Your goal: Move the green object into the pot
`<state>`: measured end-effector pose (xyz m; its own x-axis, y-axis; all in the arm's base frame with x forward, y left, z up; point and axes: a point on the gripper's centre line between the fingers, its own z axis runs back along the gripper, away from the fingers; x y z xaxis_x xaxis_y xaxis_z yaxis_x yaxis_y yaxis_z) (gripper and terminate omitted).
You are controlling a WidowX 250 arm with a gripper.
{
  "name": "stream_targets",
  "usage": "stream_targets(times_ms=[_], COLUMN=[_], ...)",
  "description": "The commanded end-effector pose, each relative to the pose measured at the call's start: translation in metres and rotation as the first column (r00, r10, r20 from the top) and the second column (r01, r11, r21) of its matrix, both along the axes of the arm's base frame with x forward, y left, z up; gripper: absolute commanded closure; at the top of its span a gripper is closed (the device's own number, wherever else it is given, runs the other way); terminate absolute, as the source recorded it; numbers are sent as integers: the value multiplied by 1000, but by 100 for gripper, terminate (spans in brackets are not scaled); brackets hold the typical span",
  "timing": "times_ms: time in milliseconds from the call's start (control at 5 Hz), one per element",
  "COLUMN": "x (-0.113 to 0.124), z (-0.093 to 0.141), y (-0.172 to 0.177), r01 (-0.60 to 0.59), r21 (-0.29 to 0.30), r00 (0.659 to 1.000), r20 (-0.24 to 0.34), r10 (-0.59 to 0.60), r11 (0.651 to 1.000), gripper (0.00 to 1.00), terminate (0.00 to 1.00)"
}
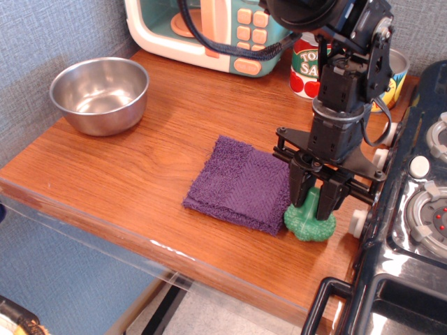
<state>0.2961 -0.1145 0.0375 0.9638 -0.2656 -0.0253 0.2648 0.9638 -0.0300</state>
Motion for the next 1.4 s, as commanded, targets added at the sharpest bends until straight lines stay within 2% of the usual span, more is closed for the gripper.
stream_targets(times_ms=[0,200,400,600,800,1000,1200], x=[10,10,8,5,12,25,24], z=[75,121,115,100,93,95,95], y=[24,76,119,167,216,266,298], r01=[1,-150,-381,-525,-615,-658,-705], r21=[-147,-182,-76,15,36,33,27], r00=[976,932,872,817,757,721,679], r20=[213,303,301,290,310,313,317], r10=[31,201,385,499,576,618,662], r11=[989,972,921,851,788,752,709], gripper=[100,100,100,100,100,100,100], terminate=[0,0,0,0,0,0,0])
